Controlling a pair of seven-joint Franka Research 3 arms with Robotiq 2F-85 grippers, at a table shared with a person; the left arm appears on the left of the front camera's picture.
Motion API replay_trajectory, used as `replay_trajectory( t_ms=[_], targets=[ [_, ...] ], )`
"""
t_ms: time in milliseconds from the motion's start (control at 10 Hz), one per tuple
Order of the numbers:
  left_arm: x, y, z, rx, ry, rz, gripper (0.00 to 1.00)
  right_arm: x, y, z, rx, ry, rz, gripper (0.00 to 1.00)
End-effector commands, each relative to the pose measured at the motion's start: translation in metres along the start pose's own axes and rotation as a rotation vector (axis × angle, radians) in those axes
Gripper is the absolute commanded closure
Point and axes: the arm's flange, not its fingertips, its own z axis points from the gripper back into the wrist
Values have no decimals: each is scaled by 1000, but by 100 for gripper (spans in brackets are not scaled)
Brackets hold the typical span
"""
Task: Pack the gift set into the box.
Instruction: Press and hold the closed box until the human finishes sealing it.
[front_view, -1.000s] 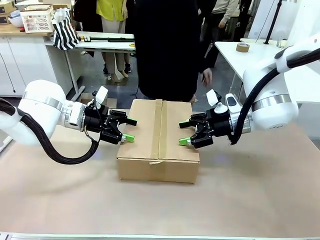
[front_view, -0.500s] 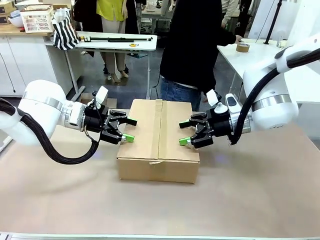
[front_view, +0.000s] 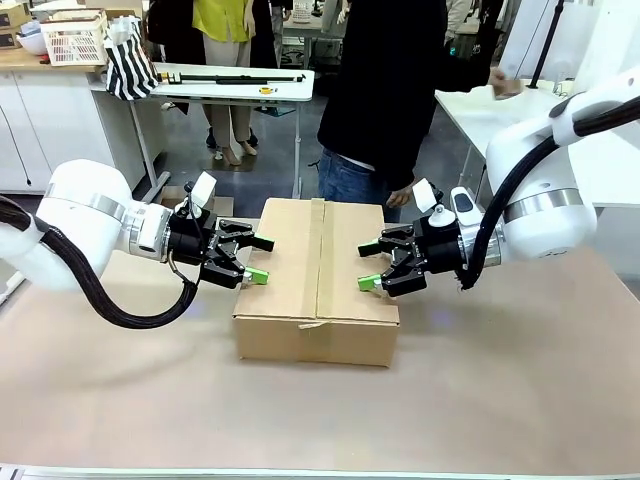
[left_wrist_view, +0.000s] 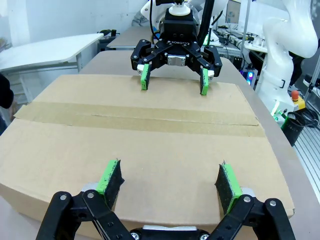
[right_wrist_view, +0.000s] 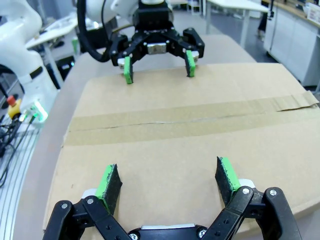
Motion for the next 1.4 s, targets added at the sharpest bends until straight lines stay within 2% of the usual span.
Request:
replay_trajectory(
  t_ms=[0, 1300],
  targets=[
    [-3, -1, 0, 0, 2, -1, 0, -2, 0, 0, 2, -4, -19, 0],
    [-3, -1, 0, 0, 2, -1, 0, -2, 0, 0, 2, -4, -19, 0]
  ],
)
